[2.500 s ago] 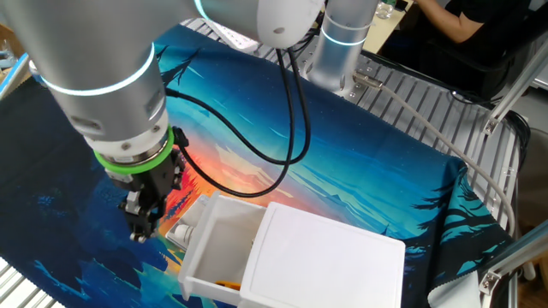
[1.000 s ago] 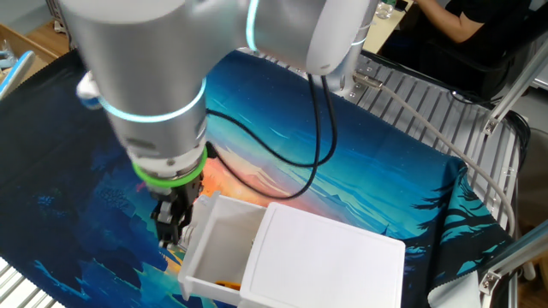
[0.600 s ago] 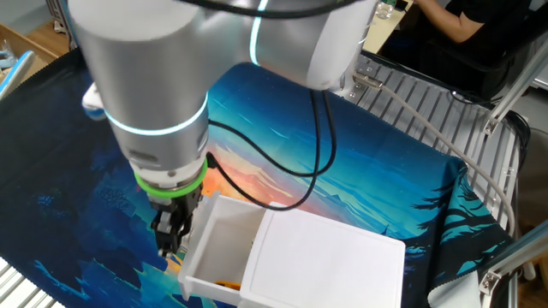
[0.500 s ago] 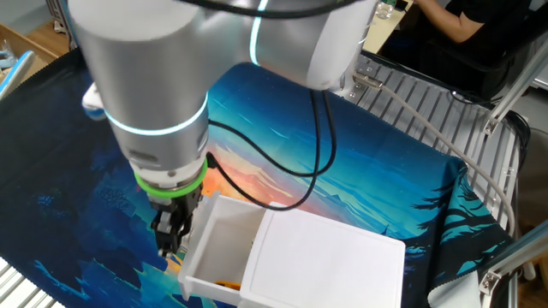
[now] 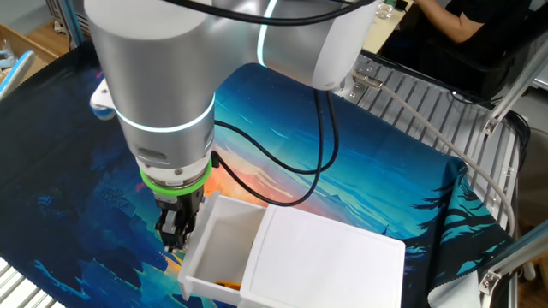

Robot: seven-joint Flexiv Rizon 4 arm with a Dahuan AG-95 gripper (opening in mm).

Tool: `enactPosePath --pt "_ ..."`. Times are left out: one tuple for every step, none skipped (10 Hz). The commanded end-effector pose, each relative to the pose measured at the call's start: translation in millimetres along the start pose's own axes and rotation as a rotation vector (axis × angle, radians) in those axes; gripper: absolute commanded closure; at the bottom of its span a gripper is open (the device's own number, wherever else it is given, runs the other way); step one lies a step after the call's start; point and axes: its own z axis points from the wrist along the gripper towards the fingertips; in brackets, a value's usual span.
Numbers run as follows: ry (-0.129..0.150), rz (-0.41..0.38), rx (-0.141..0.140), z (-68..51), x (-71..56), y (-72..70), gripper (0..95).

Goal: Grasp the handle and open the drawer

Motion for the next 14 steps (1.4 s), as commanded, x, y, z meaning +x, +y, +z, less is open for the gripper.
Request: enactPosePath --pt "-0.013 -0.006 0.000 0.8 0.8 -0.1 38.0" --pt "-0.017 -0.003 -0.003 0.9 0.8 -0.1 38.0" --pt "-0.017 0.000 -0.005 0.9 0.9 -0.1 38.0" --pt "-0.019 0.001 -0.006 1.0 0.9 -0.2 38.0" --pt "-0.018 0.002 -0.007 1.0 0.9 -0.2 38.0" --pt "-0.017 0.000 -0.007 1.1 0.9 -0.2 38.0" --pt "-0.019 0.003 -0.006 1.2 1.0 -0.2 38.0" --pt "-0.018 0.007 -0.007 1.3 1.0 -0.1 38.0" --pt "-0.021 0.007 -0.008 1.5 1.0 -0.1 57.0" --pt "-0.022 0.010 -0.009 1.5 1.0 -0.1 76.0" --pt "-0.027 0.011 -0.012 1.6 1.0 -0.1 76.0" --pt "-0.031 0.011 -0.014 1.8 1.0 -0.1 95.0" --pt "-0.032 0.010 -0.015 1.9 1.0 0.0 95.0" --pt "-0.034 0.011 -0.017 2.0 1.0 0.0 95.0"
